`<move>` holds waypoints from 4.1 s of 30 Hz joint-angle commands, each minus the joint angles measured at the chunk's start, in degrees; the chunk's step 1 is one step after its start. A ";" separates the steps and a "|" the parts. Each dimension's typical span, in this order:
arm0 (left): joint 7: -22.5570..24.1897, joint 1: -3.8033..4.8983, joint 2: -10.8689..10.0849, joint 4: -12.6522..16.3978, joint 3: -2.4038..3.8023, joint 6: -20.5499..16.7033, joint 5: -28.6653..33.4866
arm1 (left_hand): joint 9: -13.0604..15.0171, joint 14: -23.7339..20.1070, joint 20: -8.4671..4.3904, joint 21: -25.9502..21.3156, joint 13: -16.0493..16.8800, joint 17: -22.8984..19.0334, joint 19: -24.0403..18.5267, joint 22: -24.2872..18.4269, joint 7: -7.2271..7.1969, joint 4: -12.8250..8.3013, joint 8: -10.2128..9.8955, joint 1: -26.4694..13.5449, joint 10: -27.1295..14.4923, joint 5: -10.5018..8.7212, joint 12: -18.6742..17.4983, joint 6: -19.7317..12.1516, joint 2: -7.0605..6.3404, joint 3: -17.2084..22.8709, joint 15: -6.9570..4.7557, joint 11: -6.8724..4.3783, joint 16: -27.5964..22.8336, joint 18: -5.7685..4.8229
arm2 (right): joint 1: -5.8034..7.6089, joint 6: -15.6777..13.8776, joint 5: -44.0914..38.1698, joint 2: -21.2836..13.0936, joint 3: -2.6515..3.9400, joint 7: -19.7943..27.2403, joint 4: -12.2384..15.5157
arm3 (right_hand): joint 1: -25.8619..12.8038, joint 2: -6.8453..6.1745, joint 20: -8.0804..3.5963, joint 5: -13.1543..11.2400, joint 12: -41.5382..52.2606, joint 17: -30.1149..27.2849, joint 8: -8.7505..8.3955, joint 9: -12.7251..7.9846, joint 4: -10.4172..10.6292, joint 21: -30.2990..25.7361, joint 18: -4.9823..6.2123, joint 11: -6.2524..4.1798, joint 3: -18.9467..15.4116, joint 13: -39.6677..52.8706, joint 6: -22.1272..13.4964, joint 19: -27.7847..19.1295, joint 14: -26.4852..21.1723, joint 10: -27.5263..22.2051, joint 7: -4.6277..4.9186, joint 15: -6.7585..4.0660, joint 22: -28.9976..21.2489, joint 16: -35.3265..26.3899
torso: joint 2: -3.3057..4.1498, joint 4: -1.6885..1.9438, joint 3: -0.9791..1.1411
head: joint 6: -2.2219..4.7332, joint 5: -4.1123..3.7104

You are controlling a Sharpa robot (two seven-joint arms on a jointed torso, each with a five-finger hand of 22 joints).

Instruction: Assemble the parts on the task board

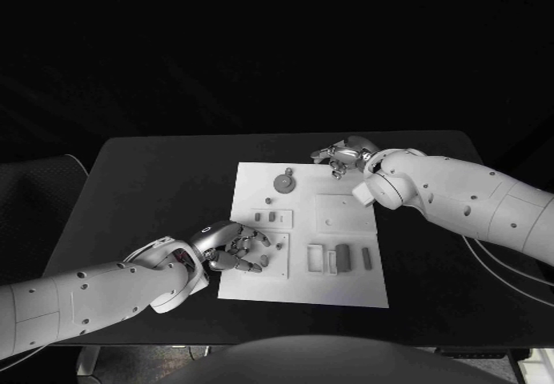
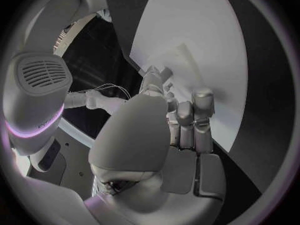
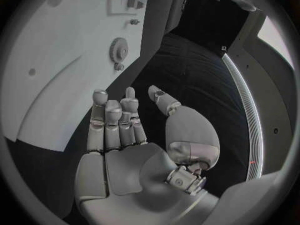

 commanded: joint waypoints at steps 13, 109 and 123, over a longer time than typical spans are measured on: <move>1.52 3.91 -4.49 2.09 0.12 5.81 7.07 | 1.12 -7.48 2.29 -8.37 -7.20 -7.30 -7.19 -3.38 2.72 0.05 3.55 0.76 -8.87 -0.17 -7.67 2.66 -0.07 3.26 2.36 1.88 -7.76 4.39 | 0.00 1.30 0.08 -2.37 0.00 6.09 2.62 | 1.21 0.62 -0.06 -0.14 0.70 0.04 -1.93 -0.34 -2.16 -0.07 0.84 1.34 0.02 0.30 -3.56 -0.51 0.03 -0.63 1.60 0.69 0.36 0.05 | -0.06 0.07 0.03 | 1.22 -0.01; -8.60 16.28 1.60 -7.31 0.15 11.98 40.25 | 0.65 -10.58 6.90 -30.39 -31.48 -18.00 -10.66 -16.77 5.79 0.29 7.13 -32.72 -11.40 -9.14 -30.80 -0.77 8.04 8.99 7.29 5.81 -26.80 3.66 | 0.13 19.92 -34.58 -13.44 -12.55 -23.60 26.88 | -6.30 -3.54 -3.33 -0.88 0.79 -3.02 0.99 1.35 8.54 0.08 0.84 -1.99 -4.70 -2.73 2.89 4.07 7.37 6.85 -1.74 -2.25 -0.56 0.02 | -4.06 -3.35 -0.67 | 1.05 -0.11; -8.86 16.28 1.38 -7.02 0.15 12.25 40.25 | 0.60 -10.77 6.92 -30.50 -31.57 -17.96 -10.84 -16.66 5.84 0.28 7.16 -33.42 -11.62 -9.15 -30.79 -0.98 8.05 8.96 7.33 5.87 -26.86 3.67 | -0.82 21.02 -35.77 -11.36 -12.62 -23.62 24.44 | -7.20 -4.93 -3.50 -3.26 0.71 -2.89 0.81 1.31 11.38 0.07 0.84 -1.99 -3.90 -2.48 2.95 3.67 6.95 6.63 -1.74 -2.20 -0.34 0.21 | -3.99 -3.50 -0.46 | 0.78 0.52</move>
